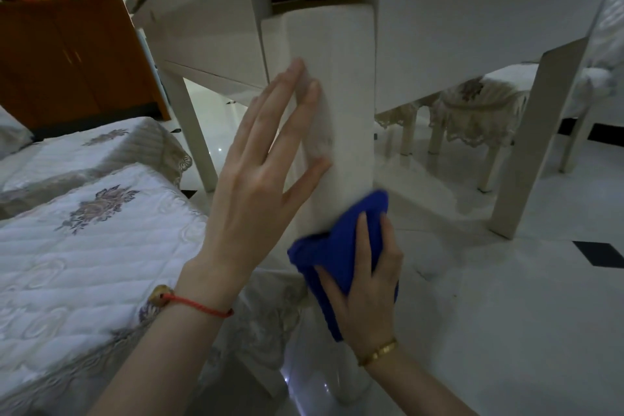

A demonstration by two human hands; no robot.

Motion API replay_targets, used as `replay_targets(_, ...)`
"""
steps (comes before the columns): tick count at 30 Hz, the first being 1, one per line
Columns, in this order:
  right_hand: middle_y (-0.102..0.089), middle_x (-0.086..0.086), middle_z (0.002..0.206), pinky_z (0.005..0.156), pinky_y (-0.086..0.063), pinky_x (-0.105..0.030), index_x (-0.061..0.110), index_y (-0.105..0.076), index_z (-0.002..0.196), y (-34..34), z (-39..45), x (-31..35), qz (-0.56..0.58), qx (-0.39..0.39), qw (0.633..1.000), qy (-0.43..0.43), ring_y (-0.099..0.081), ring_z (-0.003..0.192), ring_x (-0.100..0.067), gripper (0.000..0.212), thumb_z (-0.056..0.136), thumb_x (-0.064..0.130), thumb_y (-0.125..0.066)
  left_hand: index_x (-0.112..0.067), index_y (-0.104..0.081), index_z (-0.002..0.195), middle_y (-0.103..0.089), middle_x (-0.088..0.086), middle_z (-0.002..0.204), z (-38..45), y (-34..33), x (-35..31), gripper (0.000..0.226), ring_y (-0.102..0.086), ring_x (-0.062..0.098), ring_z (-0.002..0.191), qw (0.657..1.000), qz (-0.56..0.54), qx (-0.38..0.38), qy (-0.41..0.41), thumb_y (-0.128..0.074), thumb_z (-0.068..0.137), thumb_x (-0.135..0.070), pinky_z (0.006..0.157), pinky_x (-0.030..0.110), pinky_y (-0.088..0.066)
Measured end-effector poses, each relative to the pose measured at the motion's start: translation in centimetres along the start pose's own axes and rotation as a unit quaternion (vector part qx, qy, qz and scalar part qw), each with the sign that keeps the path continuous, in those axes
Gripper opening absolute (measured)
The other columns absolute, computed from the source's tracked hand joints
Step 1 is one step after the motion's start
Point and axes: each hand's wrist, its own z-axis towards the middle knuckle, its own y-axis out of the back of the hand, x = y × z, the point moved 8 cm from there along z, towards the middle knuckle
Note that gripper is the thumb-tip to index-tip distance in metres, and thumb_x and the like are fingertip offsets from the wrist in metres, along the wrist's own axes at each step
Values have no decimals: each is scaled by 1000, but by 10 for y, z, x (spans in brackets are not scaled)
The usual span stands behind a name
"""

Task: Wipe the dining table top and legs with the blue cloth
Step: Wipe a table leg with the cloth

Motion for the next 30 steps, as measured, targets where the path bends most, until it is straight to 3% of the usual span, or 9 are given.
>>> replay_targets(5,-20,-12,151,111,-29,-35,20,-22,148,14,52,20,49,-62,997,28,-32,134,-26,75,89,56,-52,1,-36,144,-27,16,154,-22,-1,-5,55,-24,23,147,999,0,-6,34,-58,99,-22,115,48,-35)
replay_targets(11,-16,-12,154,104,-42,-50,29,5,153,-24,-64,-38,24,59,996,-54,-30,135,-30,81,93,62,-39,1,-30,147,-18,15,157,-46,-26,-18,66,-17,25,150,997,11,41,63,-63,95,-22,120,47,-27)
replay_targets(14,-17,-12,154,105,-39,-46,30,7,153,-24,-65,-37,22,61,995,-73,-33,131,-29,81,93,63,-37,3,-28,148,-15,16,158,-49,-31,-18,66,-14,26,150,996,1,38,77,-62,96,-20,121,46,-26)
replay_targets(19,-18,-13,153,108,-29,-33,22,-13,151,-10,-9,-9,54,-12,997,-57,-33,133,-25,85,86,57,-57,7,-30,145,-15,16,155,-46,-31,-17,63,-15,26,149,997,-9,32,69,-61,96,-17,122,44,-24)
replay_targets(22,-19,-13,152,110,-30,-36,29,-6,153,-17,-28,-21,59,-3,998,-38,-32,135,-27,83,90,61,-49,7,-30,145,-13,13,154,-47,-31,-17,64,-16,28,149,997,-6,30,66,-62,96,-17,122,45,-25)
replay_targets(26,-19,-13,153,102,-43,-53,31,5,153,-32,-87,-50,29,78,992,-96,-32,132,-29,82,92,65,-37,5,-29,146,-11,10,155,-47,-33,-18,65,-15,29,150,997,-10,37,72,-61,96,-20,123,43,-23)
replay_targets(30,-20,-12,152,103,-39,-49,28,2,153,-20,-53,-27,37,38,994,-94,-34,129,-29,81,91,64,-37,6,-27,146,-9,11,155,-49,-35,-18,64,-13,29,150,996,-19,37,75,-61,97,-18,122,45,-23)
